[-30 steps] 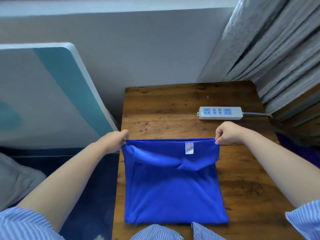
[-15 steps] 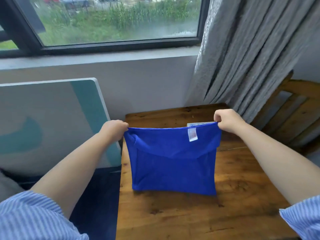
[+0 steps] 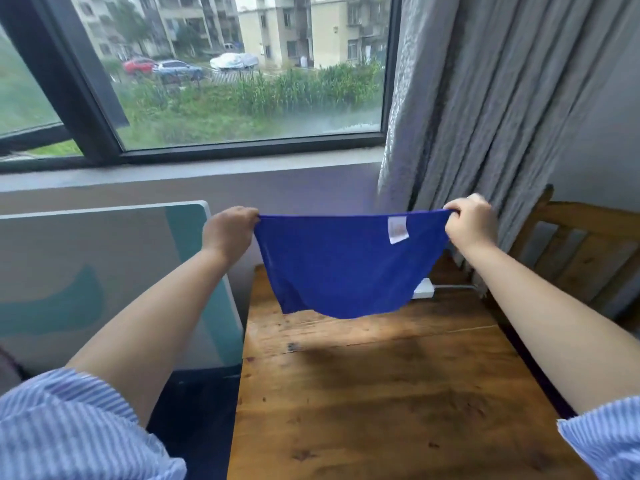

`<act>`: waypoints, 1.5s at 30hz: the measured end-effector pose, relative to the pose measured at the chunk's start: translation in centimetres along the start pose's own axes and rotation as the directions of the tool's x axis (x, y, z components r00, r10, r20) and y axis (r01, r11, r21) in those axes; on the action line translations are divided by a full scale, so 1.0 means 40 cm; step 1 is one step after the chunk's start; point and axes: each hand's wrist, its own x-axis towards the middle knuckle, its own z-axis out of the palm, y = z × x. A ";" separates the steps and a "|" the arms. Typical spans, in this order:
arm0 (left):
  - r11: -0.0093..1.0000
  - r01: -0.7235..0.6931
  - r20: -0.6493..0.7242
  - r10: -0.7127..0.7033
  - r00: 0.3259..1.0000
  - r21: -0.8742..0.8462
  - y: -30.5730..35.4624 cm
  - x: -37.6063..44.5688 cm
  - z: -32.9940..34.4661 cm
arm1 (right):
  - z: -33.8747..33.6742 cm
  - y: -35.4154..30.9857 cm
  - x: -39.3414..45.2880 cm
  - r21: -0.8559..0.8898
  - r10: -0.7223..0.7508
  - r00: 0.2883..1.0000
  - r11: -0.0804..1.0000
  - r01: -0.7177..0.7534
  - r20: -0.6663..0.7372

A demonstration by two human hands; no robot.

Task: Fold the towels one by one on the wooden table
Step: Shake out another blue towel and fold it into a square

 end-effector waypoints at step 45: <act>0.651 0.499 0.058 -0.574 0.817 -0.573 -0.106 0.160 0.108 | 0.241 -0.147 0.267 0.135 -0.157 0.968 0.982 0.132 0.194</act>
